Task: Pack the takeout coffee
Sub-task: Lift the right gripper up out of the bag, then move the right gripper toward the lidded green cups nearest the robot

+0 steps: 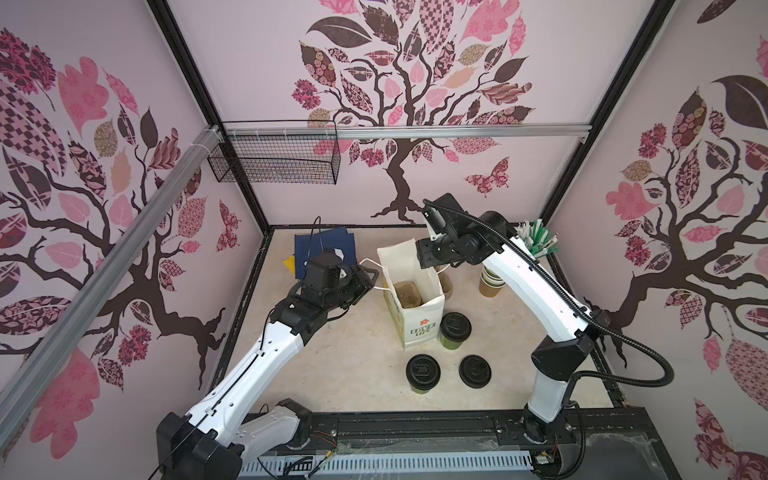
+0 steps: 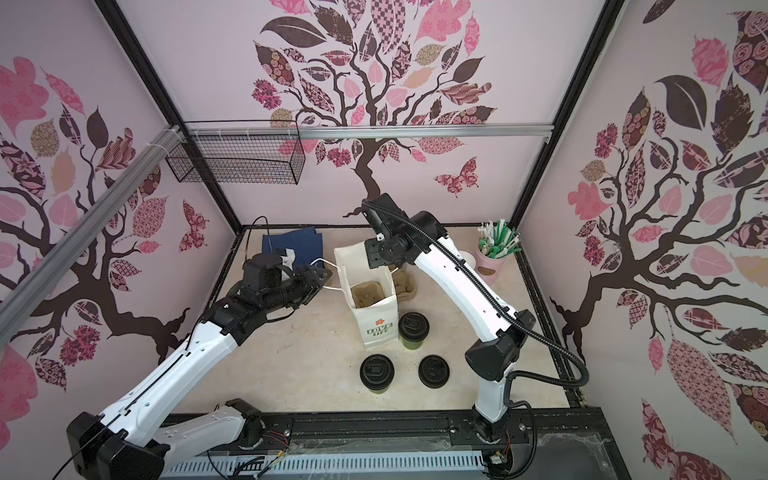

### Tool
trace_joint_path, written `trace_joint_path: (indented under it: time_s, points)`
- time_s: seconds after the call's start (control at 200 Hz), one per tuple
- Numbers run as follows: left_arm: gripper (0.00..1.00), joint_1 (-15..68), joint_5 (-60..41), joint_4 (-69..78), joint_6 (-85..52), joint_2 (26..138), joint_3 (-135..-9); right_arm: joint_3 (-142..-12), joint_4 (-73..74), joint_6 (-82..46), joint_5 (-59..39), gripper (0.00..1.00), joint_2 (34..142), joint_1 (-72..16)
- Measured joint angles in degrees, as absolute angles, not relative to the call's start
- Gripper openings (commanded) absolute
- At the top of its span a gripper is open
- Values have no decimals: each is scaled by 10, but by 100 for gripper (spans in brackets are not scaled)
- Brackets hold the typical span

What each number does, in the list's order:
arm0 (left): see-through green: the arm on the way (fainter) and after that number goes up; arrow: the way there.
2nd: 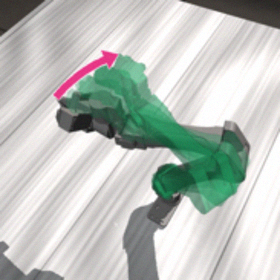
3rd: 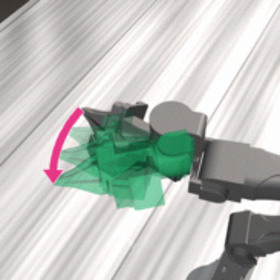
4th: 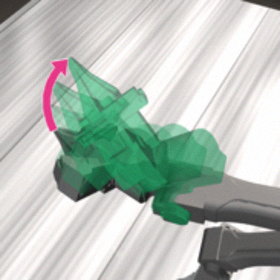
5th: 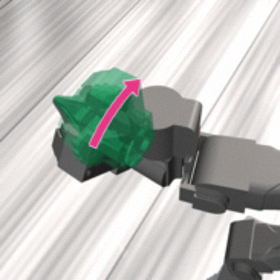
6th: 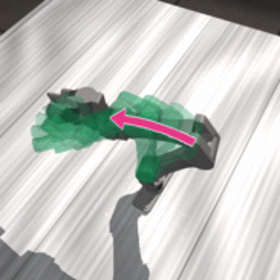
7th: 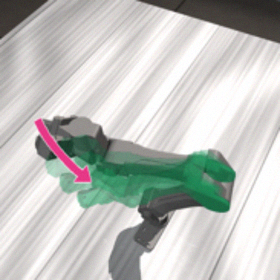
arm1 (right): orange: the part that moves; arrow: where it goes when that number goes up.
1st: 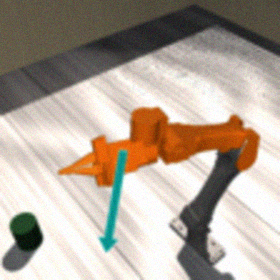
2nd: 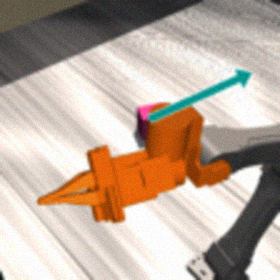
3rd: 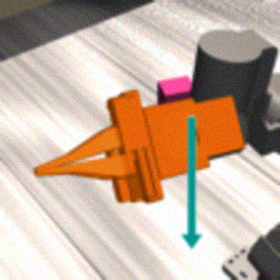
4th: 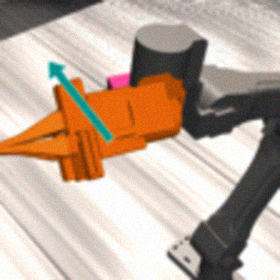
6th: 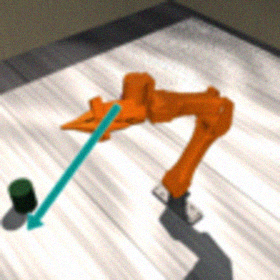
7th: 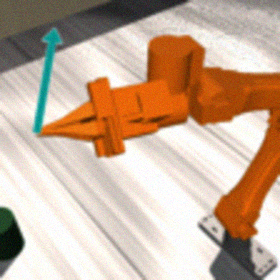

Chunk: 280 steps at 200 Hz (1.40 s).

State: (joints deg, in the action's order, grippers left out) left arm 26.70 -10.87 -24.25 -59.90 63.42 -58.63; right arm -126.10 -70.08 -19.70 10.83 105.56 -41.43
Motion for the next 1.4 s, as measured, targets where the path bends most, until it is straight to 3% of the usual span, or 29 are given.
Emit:
trace_joint_path:
  time_s: [0.27,0.465,0.66,1.215,1.4]
  points:
    - [17,266,-117,-247,-590,635,-590,-1259,-714,-201,97,42,1078,-414]
    - [8,264,-122,-249,-585,635,-590,-1257,-712,-202,86,22,1079,-414]
    - [2,263,-121,-254,-584,628,-590,-1253,-706,-201,81,11,1085,-414]
    - [0,262,-92,-282,-584,588,-596,-1298,-695,-192,47,4,1120,-414]
    - [3,262,-88,-289,-584,586,-596,-1303,-695,-193,44,28,1121,-414]
